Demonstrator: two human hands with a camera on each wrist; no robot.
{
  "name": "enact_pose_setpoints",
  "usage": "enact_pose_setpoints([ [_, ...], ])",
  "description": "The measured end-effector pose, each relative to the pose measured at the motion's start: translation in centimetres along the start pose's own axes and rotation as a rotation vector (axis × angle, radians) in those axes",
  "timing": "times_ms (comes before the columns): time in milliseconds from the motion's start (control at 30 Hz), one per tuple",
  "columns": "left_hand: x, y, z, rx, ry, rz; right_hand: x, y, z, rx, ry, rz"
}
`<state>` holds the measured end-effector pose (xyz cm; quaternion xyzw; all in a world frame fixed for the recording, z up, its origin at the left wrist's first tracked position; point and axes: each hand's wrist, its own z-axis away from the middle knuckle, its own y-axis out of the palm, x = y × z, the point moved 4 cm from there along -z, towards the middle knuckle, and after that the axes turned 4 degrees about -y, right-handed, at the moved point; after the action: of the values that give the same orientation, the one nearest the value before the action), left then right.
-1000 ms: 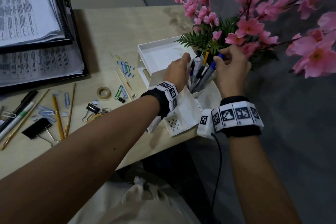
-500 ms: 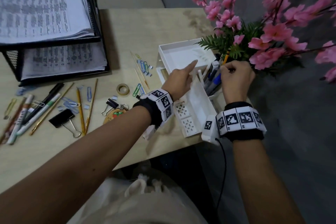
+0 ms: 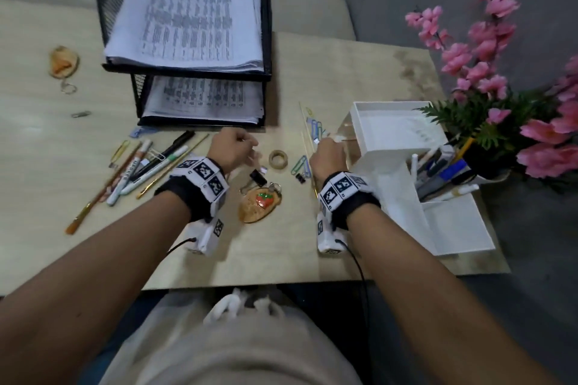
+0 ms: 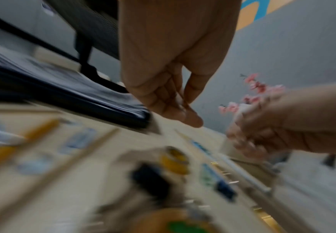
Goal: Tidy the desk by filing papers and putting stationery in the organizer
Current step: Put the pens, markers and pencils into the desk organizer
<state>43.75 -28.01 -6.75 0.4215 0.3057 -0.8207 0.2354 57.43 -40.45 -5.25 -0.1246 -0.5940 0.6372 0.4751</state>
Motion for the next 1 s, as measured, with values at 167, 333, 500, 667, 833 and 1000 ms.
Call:
enact_pose_setpoints([
  [167,1.5,-3.3,0.3,-0.037,-0.043,-0.021,-0.6,1.2,-1.0,-0.033,0.069,0.07],
  [333,0.7,-3.2,0.6,-0.021,-0.022,-0.08,-1.4,1.9,-0.8,-0.046,0.106,-0.008],
  [500,-0.5,-1.0,0.8,0.03,0.033,-0.136,-1.5,2.1,-0.4,-0.053,0.114,-0.028],
  [667,-1.3,0.1,1.3,0.075,0.072,-0.209,-1.4,2.2,-0.7,-0.035,0.092,0.044],
  [833,-2.3,1.2,1.6,0.032,0.212,-0.439,-1.9,0.8,0.1,-0.103,0.066,-0.046],
  [1000,-5.5,3.8,2.7,-0.005,0.547,-0.619,-0.5,-5.0,3.2,-0.31,-0.108,-0.38],
])
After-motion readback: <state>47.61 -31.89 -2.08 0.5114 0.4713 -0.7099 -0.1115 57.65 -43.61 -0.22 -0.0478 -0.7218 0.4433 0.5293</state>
